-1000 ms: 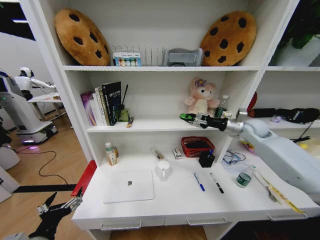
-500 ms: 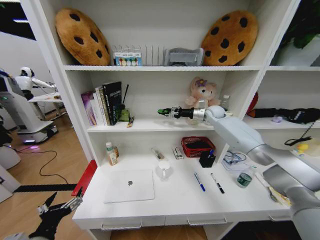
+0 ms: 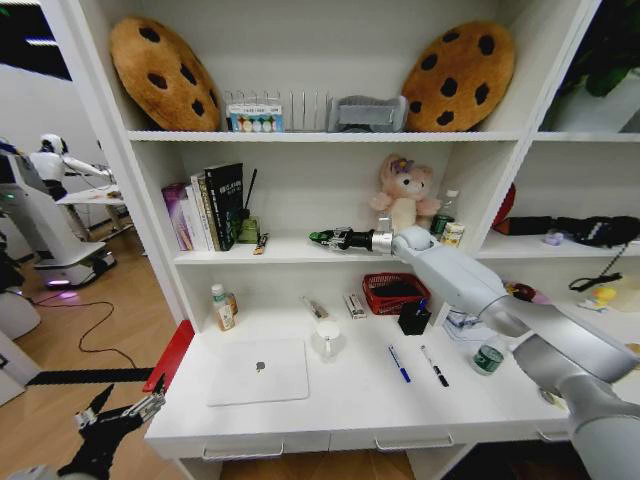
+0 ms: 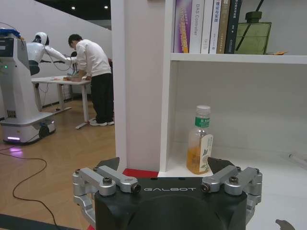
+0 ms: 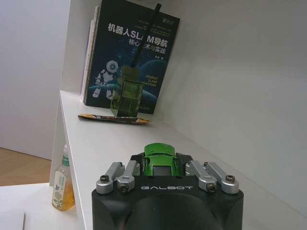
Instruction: Organize the objects on the table.
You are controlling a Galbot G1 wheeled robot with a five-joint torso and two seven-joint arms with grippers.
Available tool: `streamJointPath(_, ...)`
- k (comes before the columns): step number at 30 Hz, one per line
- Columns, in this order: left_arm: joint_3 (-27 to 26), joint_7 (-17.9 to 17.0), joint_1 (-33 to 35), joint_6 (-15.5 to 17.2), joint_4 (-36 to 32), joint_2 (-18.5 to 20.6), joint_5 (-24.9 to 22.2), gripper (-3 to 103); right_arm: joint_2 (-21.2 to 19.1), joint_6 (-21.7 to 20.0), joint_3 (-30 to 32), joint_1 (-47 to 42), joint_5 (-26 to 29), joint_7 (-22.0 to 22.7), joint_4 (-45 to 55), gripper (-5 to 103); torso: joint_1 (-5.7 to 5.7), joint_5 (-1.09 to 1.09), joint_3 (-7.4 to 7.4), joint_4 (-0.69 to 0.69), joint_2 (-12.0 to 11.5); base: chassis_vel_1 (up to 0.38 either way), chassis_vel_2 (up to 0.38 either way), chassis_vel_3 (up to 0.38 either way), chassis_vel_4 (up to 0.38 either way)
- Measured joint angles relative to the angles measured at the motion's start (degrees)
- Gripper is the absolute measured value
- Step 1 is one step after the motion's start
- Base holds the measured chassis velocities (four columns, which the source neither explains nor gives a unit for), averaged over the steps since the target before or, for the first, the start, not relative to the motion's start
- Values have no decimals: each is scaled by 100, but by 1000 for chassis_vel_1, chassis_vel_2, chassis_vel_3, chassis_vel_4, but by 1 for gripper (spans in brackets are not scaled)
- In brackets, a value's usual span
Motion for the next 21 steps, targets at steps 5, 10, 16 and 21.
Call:
streamJointPath(5, 0, 0, 0, 0, 0, 0, 0, 100, -2, 12, -29, -5, -1, 144, 10, 38, 0, 0, 0, 0, 0, 0, 0, 0, 0)
streamJointPath(10, 0, 0, 0, 0, 0, 0, 0, 100, 8, 26, -34, -4, 1, 161, 2, 55, 0, 0, 0, 0, 0, 0, 0, 0, 0)
streamJointPath(16, 0, 0, 0, 0, 0, 0, 0, 100, -77, 64, 136, -38, 198, 374, 287, 77, 0, 0, 0, 0, 0, 0, 0, 0, 0)
streamJointPath(21, 0, 1, 0, 0, 0, 0, 0, 100, -353, 60, 373, -61, 529, 866, 1136, 92, 0, 0, 0, 1, 0, 0, 0, 0, 0)
